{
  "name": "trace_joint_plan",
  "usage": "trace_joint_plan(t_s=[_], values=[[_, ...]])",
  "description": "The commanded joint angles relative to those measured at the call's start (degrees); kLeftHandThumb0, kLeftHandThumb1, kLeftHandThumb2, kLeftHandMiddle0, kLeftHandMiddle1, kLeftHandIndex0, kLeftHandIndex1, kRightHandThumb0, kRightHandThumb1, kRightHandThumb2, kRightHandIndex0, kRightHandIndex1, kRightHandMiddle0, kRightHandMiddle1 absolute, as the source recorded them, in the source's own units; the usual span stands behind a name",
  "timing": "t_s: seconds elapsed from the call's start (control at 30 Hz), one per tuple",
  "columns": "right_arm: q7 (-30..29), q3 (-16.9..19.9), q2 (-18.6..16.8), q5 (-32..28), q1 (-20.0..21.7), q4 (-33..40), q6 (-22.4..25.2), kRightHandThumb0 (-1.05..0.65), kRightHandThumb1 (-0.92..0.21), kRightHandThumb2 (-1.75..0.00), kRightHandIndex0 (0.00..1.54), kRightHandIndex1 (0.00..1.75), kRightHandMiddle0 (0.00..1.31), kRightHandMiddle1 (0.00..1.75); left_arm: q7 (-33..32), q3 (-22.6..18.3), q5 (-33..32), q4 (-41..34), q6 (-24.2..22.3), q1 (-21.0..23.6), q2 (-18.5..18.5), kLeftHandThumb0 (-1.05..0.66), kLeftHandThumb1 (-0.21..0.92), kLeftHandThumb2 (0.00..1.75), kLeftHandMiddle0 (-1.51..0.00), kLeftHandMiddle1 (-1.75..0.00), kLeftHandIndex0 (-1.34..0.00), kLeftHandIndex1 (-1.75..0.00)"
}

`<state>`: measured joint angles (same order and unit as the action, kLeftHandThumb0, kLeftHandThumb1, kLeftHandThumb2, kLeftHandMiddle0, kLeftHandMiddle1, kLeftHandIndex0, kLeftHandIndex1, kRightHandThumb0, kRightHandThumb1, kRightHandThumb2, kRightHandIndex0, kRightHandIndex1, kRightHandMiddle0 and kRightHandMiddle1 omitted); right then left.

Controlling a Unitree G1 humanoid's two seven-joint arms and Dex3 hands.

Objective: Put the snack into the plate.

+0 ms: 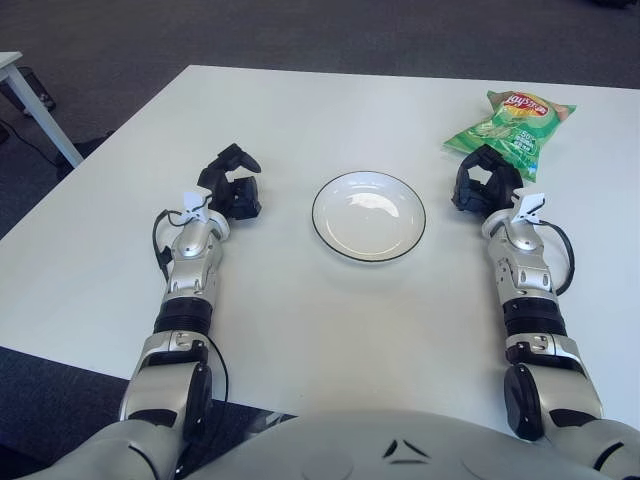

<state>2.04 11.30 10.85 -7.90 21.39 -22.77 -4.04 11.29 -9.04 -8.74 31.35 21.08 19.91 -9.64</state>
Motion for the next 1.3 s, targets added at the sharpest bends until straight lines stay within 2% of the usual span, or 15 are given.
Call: trace_joint_plan(t_s=[0.0, 0.27, 0.6, 0.9, 1.03, 1.1, 1.27], values=[[0.3, 0.7, -1.5, -1.7, -3.6, -1.0, 4.3, -0.47, -0.34, -1.29, 1.29, 1.75, 0.6, 1.75, -1.1, 0.5, 0.2, 2.0, -0.6, -6.4, 3.1, -0.46, 0.37, 1.25, -1.31, -1.75, -0.57, -1.75], [-0.7, 1.9, -2.2, -3.0, -4.6, 3.1, 7.2, -0.47, -0.35, -1.27, 1.27, 1.75, 0.59, 1.75, -2.1, 0.5, 0.5, 0.2, -2.3, -7.3, 3.0, -0.46, 0.37, 1.25, -1.31, -1.75, -0.57, -1.75], [-0.8, 1.9, -1.0, -2.5, -5.1, 10.4, 11.4, -0.47, -0.35, -1.28, 1.27, 1.75, 0.59, 1.75, -3.1, 0.8, 1.0, -0.3, -2.4, -7.7, 3.1, -0.46, 0.38, 1.24, -1.3, -1.75, -0.57, -1.75], [-1.9, 2.0, 1.2, -0.9, -2.4, 16.2, 15.0, -0.47, -0.34, -1.29, 1.26, 1.75, 0.6, 1.75, -4.8, 1.2, 1.9, -0.7, -3.0, -7.6, 3.4, -0.46, 0.38, 1.24, -1.3, -1.75, -0.56, -1.75], [-2.3, 1.7, 2.0, 0.7, -1.6, 17.0, 12.9, -0.47, -0.34, -1.28, 1.24, 1.75, 0.59, 1.75, -5.5, 1.6, 2.6, -0.9, -3.2, -7.6, 3.5, -0.46, 0.38, 1.24, -1.29, -1.75, -0.56, -1.75], [-2.1, 1.5, 3.4, 2.6, -0.9, 15.6, 9.6, -0.47, -0.35, -1.28, 1.22, 1.75, 0.59, 1.75, -5.8, 1.8, 3.0, -1.0, -3.2, -7.7, 3.5, -0.46, 0.38, 1.24, -1.29, -1.75, -0.56, -1.75], [-1.2, 1.4, 6.0, 4.7, 0.6, 12.7, 5.8, -0.47, -0.35, -1.28, 1.2, 1.75, 0.59, 1.75, -6.0, 2.1, 3.4, -1.0, -3.2, -7.6, 3.5, -0.46, 0.38, 1.24, -1.29, -1.75, -0.57, -1.75]])
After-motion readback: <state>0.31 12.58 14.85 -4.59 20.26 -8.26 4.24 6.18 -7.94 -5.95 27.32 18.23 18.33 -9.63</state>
